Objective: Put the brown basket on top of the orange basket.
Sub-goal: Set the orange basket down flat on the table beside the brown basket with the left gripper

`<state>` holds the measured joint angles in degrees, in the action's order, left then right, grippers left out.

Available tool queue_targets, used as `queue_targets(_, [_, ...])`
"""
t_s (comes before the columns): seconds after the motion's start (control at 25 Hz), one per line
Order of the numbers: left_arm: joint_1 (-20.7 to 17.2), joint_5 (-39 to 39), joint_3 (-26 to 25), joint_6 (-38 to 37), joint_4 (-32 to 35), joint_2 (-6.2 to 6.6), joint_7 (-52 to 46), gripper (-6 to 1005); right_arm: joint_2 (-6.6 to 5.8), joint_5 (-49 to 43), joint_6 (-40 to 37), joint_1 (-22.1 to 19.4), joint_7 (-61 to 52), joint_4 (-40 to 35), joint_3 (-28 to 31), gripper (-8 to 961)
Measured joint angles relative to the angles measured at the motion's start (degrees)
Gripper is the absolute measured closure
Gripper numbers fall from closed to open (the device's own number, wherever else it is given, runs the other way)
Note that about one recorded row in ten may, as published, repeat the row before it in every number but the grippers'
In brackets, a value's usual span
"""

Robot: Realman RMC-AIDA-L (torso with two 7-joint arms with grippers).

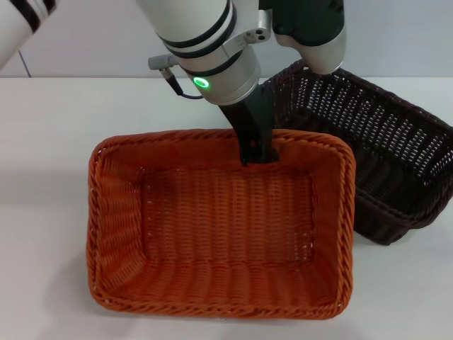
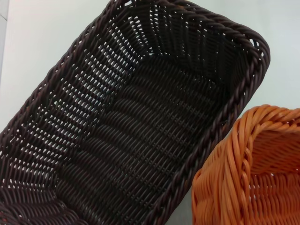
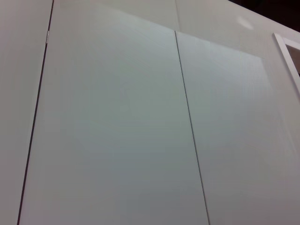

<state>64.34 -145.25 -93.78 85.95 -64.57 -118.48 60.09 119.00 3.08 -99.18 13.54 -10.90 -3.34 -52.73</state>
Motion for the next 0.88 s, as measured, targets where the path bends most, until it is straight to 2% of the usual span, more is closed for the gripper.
queue_targets(0.4, [0.0, 0.0, -0.2, -2.9, 0.9, 0.07, 0.3, 713, 0.00, 0.0, -0.2, -0.5, 0.0, 0.0, 0.0, 243])
queue_targets(0.64, [0.5, -1.7, 0.2, -3.6, 4.0, -0.04, -1.3, 702, 0.00, 0.0, -0.4, -0.5, 0.0, 0.0, -0.1, 243])
queue_targets(0.88, [-0.5, -2.4, 1.2, -4.9, 2.0, -0.10, -1.9, 692, 0.00, 0.0, -0.5, -0.5, 0.0, 0.0, -0.1, 242])
